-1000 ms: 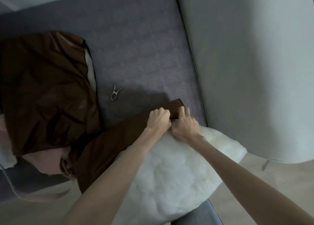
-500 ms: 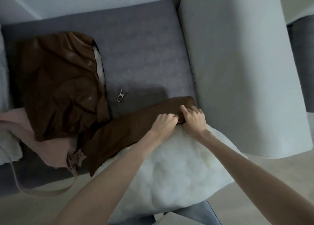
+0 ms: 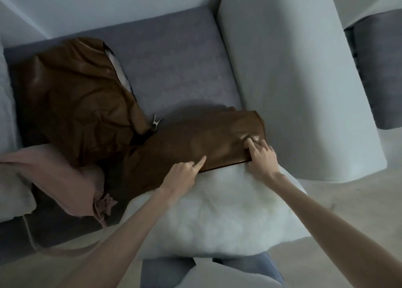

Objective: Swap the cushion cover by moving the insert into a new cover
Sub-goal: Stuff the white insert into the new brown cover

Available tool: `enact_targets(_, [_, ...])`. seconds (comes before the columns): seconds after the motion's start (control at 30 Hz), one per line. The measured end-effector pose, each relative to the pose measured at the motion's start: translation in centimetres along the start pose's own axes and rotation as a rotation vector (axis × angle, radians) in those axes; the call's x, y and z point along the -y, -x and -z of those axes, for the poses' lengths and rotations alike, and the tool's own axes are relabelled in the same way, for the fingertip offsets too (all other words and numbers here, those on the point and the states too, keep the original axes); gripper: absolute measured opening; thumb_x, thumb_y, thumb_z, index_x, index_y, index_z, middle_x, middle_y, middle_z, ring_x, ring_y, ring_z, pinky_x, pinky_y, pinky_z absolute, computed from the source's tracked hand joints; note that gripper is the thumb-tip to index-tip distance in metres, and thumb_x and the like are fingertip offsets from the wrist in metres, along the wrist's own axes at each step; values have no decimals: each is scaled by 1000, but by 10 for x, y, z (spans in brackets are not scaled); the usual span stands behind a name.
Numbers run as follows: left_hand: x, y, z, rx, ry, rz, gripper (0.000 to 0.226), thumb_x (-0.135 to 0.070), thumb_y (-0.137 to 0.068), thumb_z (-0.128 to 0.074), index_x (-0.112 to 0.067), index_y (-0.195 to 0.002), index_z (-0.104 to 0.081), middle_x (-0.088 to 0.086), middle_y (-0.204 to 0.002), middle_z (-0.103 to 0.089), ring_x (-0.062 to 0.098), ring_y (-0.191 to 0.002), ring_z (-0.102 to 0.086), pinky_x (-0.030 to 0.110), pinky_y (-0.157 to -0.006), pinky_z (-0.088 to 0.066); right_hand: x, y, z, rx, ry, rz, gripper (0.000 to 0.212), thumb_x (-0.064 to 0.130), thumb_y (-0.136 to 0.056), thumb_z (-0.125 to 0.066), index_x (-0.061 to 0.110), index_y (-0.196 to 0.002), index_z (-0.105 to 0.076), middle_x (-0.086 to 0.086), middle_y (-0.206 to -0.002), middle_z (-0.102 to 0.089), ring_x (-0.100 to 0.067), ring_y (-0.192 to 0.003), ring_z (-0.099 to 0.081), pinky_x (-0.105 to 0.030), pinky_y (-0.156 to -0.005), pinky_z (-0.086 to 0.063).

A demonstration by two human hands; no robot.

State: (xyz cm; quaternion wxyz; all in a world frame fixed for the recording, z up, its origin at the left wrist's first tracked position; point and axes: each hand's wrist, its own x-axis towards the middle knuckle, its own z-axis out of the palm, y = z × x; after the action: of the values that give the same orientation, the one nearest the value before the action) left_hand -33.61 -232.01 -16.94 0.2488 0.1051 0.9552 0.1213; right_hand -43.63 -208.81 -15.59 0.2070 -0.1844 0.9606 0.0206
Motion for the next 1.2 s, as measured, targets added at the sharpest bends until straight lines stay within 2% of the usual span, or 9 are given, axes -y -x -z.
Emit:
enact_targets(0.13, [-13,-25,-21,95,59,37,76,-2,-85,-46,-16,-154,-19,13,-107,-64,34,-96,-63,43,-79,-46,13,-18,-8,4,65,88,47,18,-57,-60,12,-104,-53,-9,-104,-56,-33,-103,-50,-39,-71,-46])
enact_targets(0.37, [-26,6,-29,32,-12,-68,69,0,-88,-39,-15,-153,-21,11,-98,-64,32,-85,-63,41,-70,-45,-6,14,-22,-58,-38,125,41,-4,-57,-61,8,-95,-59,-10,-93,-57,-34,-79,-61,-35,-44,-45])
enact_targets(0.5, [-30,5,-37,68,18,-129,75,1,-86,-42,-19,-154,-15,8,-106,-61,27,-99,-58,38,-75,-48,-33,23,-27,4,-56,-9,43,-5,-68,-57,12,-108,-58,-10,-106,-59,-38,-81,-64,-37,-52,-45])
enact_targets(0.63, [11,-17,-51,-10,36,84,83,-1,-80,-60,-26,-151,-25,2,-114,-55,24,-98,-59,34,-74,-49,-46,-7,-33,-40,-46,-109,39,-2,-68,-55,14,-104,-54,-9,-101,-57,-39,-79,-62,-32,-52,-37])
enact_targets(0.77, [63,33,-86,-41,146,375,81,-5,-71,-73,-21,-143,-37,8,-117,-54,27,-99,-56,37,-72,-51,-75,-3,-55,120,-60,-324,37,18,-79,-55,12,-113,-43,-17,-110,-50,-42,-99,-55,-44,-70,-44])
enact_targets(0.87, [95,63,-111,-9,322,672,64,-15,-74,-68,-20,-132,-42,13,-121,-48,35,-103,-51,44,-75,-47,-87,-18,-66,318,-176,-520,51,37,-83,-55,13,-124,-36,-25,-117,-53,-48,-107,-54,-47,-83,-42])
enact_targets(1.0, [95,61,-124,162,716,1070,56,-31,-87,-52,-29,-135,-25,18,-135,-35,45,-107,-49,50,-91,-43,-84,-23,-67,353,-284,-481,37,26,-82,-50,16,-114,-34,-32,-110,-59,-51,-104,-53,-45,-78,-40])
enact_targets(1.1, [95,63,-114,209,885,1095,54,-29,-89,-47,-29,-136,-19,20,-124,-46,42,-101,-52,47,-90,-44,-86,-27,-49,323,-319,-441,26,20,-81,-49,23,-102,-33,-30,-104,-60,-51,-98,-55,-43,-72,-41])
enact_targets(1.2, [110,80,-101,165,991,959,47,-24,-88,-52,-34,-126,-26,9,-108,-53,28,-82,-59,33,-66,-44,-98,-19,-36,188,-306,-389,32,16,-71,-43,35,-94,-35,-21,-87,-64,-44,-75,-55,-37,-62,-41])
